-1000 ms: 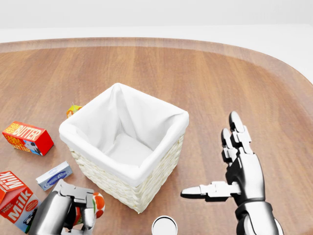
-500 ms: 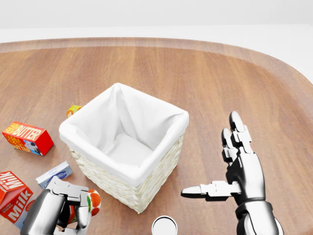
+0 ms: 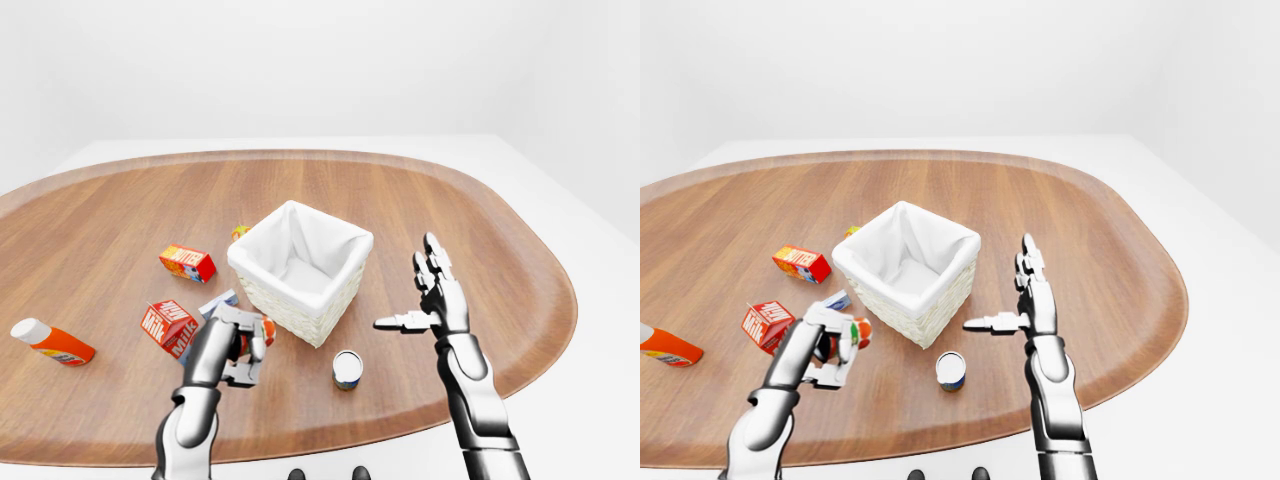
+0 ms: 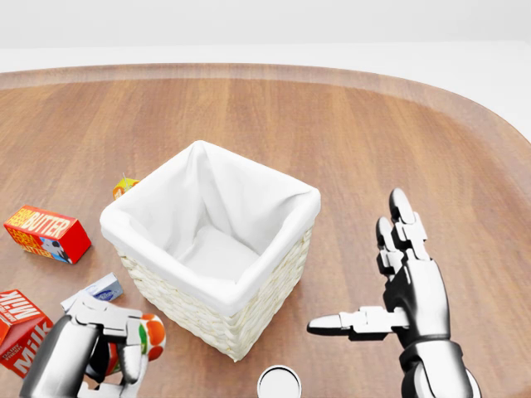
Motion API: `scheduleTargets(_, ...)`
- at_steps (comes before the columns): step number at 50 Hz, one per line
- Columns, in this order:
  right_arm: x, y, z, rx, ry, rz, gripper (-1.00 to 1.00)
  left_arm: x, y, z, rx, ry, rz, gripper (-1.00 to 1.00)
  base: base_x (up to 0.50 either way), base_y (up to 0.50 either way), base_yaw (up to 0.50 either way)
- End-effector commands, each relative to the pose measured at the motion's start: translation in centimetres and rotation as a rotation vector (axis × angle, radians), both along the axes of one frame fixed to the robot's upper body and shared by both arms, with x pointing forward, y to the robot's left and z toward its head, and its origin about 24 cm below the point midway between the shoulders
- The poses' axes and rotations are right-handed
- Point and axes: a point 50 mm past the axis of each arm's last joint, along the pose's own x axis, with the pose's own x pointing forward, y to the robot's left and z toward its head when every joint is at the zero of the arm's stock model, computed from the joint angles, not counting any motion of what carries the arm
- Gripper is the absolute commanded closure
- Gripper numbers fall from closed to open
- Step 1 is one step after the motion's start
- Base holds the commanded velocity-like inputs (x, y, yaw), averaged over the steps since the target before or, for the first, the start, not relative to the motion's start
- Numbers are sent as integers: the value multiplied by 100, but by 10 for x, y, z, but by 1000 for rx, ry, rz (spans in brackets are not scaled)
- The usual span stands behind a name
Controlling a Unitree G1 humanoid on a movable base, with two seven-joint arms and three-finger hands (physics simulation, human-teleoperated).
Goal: Pick up the tomato sauce, and put it in the basket.
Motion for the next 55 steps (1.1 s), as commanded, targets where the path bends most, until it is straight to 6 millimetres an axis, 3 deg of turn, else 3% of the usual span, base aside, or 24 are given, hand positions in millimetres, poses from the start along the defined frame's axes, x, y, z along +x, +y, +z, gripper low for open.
scheduleTargets(1, 0, 0, -1, -1, 0, 0, -100, -1, 2, 10, -18, -16, 8, 100, 0, 0, 0)
scheduleTargets(29, 1, 0, -3, -4, 3, 1, -100, -7, 1, 47, -23, -85, -18, 100, 0, 0, 0)
scheduleTargets(55, 1, -1, -1, -1, 3, -3, -100, -12, -4, 70, 2, -157, -74, 100, 0, 0, 0)
